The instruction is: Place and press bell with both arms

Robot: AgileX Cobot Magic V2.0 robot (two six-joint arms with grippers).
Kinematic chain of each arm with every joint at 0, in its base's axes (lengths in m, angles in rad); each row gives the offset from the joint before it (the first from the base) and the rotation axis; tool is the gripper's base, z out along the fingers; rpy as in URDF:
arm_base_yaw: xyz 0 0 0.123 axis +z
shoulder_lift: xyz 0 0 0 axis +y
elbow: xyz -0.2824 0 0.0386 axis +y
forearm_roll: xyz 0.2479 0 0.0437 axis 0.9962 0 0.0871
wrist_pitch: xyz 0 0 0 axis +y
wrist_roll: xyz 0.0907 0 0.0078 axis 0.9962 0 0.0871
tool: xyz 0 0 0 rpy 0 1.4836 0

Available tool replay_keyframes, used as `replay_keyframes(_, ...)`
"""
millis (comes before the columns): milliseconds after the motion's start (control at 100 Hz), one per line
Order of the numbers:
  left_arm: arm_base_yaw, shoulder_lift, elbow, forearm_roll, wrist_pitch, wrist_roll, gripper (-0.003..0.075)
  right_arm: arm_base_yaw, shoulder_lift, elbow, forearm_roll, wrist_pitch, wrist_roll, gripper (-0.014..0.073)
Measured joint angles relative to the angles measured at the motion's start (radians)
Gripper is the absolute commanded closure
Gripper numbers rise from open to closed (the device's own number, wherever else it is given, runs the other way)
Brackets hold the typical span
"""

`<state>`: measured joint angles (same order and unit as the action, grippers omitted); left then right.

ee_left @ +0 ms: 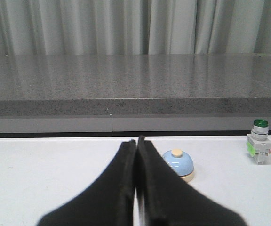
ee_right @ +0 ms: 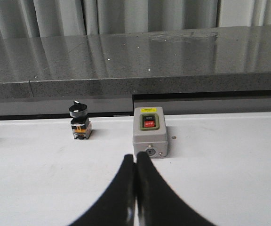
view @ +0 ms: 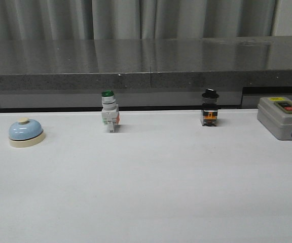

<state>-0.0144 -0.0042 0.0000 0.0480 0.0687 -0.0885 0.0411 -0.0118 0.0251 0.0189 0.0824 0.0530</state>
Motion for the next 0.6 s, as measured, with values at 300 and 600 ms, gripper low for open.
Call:
replay_keyframes(300, 0.000, 0.000, 0.000, 0.000, 0.000, 0.000, 0.0741, 0.000, 0.000, 0.000, 0.000, 0.000, 0.000, 0.0654)
replay_keyframes(600, 0.000, 0.000, -0.006, -0.013, 0.037, 0.000, 0.0741, 0.000, 0.000, 0.000, 0.000, 0.000, 0.000, 0.0654)
